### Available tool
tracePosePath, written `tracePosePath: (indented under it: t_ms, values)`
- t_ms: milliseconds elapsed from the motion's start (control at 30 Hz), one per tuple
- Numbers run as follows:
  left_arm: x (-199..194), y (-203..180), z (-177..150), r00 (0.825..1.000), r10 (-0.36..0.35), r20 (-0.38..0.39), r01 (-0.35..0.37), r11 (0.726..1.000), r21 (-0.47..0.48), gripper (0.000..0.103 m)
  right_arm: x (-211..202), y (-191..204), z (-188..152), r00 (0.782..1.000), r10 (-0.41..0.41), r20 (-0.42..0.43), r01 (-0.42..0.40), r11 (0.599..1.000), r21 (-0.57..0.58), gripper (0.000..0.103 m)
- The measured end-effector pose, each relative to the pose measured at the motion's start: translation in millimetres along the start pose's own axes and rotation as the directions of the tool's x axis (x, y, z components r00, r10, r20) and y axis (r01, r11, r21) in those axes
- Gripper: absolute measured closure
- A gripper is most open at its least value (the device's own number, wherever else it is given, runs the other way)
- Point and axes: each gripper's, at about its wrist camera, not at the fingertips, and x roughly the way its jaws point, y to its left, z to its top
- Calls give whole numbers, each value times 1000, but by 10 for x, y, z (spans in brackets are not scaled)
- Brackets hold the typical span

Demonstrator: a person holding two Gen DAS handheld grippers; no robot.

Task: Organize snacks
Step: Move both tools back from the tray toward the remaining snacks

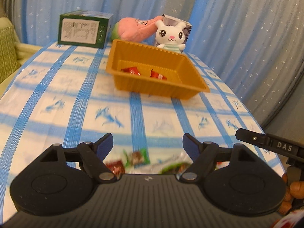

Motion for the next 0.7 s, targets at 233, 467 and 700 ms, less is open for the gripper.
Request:
tracePosePath:
  t_ms: [233, 467, 700]
  values:
    - [-240, 47, -297, 999, 35, -1, -35, 999, 15, 25, -264, 132, -312, 999, 53, -6, -53, 995, -88, 38]
    - [-252, 246, -481, 996, 74, -42, -75, 996, -42, 25, -115, 192, -550, 993, 79, -92, -93, 984, -150, 38]
    - [-231, 368, -492, 994, 96, -59, -99, 994, -51, 25, 16, 316, -648, 982, 111, -150, -143, 965, -220, 39]
